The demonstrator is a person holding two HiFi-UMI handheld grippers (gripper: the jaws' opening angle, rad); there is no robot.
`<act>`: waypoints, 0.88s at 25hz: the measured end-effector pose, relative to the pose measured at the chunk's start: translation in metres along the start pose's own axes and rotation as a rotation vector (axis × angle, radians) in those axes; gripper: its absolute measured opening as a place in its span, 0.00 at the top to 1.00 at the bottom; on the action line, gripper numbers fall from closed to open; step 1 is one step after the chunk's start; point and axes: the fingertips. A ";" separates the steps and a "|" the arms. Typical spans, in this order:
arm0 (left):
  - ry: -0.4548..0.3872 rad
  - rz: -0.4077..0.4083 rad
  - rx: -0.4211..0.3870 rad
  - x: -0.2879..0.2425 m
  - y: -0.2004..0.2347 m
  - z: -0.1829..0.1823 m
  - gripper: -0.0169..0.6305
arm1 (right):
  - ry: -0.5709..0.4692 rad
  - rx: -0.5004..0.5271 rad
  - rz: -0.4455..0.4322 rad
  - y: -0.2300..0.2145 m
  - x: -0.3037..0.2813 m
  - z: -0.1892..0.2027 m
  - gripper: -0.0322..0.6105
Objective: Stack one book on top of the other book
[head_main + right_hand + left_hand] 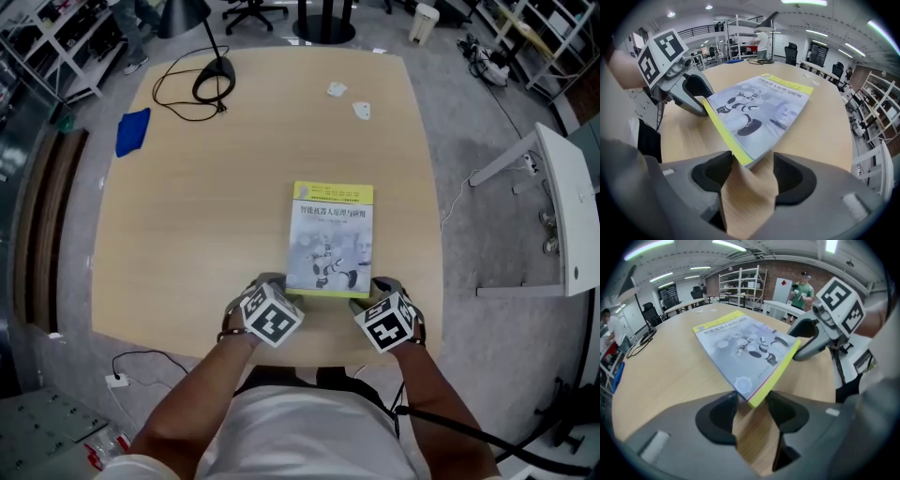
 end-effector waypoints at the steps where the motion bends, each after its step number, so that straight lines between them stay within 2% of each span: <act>1: 0.000 0.002 0.000 0.000 0.000 0.000 0.63 | 0.004 0.012 -0.018 0.001 0.000 0.000 0.52; 2: 0.003 0.004 0.002 -0.001 -0.001 0.000 0.63 | 0.010 0.026 -0.033 0.002 -0.001 -0.001 0.57; 15: 0.013 0.000 0.023 -0.005 -0.006 0.002 0.65 | 0.034 0.099 -0.051 -0.003 -0.001 0.000 0.60; 22: 0.002 -0.004 0.020 -0.005 -0.004 0.002 0.64 | 0.035 0.057 -0.063 -0.003 -0.004 0.001 0.60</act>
Point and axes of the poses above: the fingertips, and each gripper's own axes: x backward along the fingers, y to its left, z out of its underside, and after that the axes turned 3 degrees about z, right-handed
